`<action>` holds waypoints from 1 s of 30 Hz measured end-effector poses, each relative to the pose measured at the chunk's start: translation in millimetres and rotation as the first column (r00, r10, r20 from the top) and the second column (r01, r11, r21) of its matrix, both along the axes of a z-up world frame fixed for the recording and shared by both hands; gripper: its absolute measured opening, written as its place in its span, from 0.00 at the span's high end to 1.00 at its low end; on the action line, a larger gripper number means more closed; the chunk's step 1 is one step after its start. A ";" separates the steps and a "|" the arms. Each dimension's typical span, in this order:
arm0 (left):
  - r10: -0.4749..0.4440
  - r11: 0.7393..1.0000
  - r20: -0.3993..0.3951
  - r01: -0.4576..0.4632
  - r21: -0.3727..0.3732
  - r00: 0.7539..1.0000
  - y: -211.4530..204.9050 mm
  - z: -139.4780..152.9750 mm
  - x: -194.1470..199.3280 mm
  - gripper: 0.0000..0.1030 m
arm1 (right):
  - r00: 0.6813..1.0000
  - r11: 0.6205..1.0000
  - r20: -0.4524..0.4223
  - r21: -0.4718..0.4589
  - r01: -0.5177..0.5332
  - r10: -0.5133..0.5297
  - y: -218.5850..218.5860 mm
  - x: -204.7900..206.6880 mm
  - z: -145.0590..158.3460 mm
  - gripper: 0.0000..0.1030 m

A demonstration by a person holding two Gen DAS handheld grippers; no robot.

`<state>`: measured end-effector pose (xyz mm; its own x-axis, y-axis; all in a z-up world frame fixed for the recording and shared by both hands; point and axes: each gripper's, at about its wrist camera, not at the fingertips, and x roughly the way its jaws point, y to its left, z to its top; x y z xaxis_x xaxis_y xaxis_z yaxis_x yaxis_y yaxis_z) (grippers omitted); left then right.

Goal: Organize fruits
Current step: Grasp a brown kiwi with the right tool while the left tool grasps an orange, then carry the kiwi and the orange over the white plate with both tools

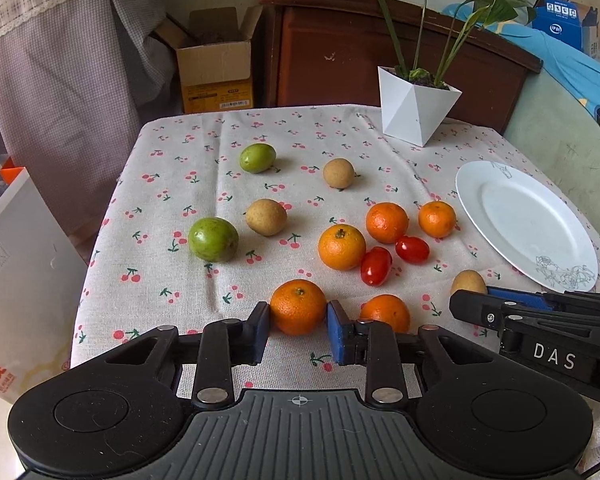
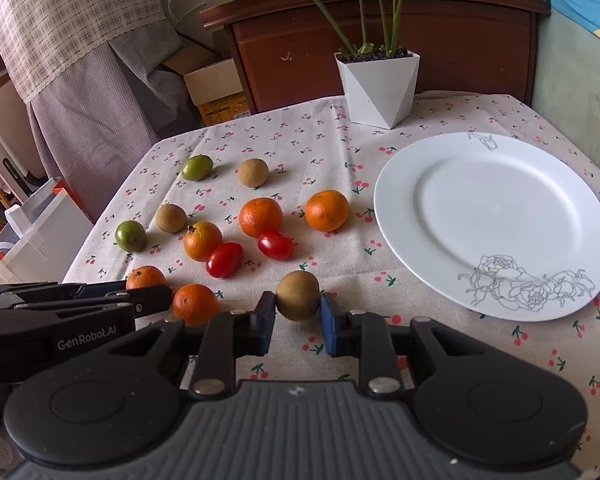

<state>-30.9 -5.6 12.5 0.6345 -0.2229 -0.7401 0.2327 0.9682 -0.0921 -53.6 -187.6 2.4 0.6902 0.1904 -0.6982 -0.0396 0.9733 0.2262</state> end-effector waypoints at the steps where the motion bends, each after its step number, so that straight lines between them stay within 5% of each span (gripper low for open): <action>1: 0.000 1.000 0.001 0.000 -0.011 1.000 0.6 1.2 0.1 0.73 | 1.000 1.000 0.002 0.008 0.003 -0.003 -1.5 -0.1 1.0 0.77; 9: -0.007 0.995 0.024 0.009 -0.103 1.000 -1.3 14.0 1.9 0.73 | 0.998 0.998 0.045 0.047 0.033 -0.035 -21.1 -3.0 17.8 0.77; 15: -0.095 0.981 0.036 0.099 -0.164 0.995 -30.3 21.5 9.8 0.73 | 0.994 0.992 0.040 0.074 0.098 -0.101 -54.6 -6.3 28.7 0.77; 30: -0.284 0.935 0.055 0.290 -0.206 0.957 -112.5 15.4 34.7 0.73 | 0.987 0.987 -0.004 0.016 0.161 -0.161 -111.5 16.2 20.4 0.77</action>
<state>3.8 -118.0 27.8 0.5376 -0.5467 -0.6419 0.5024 0.8191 -0.2769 -37.4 -299.1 22.7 0.7108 0.0885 -0.6978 0.1177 0.9631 0.2421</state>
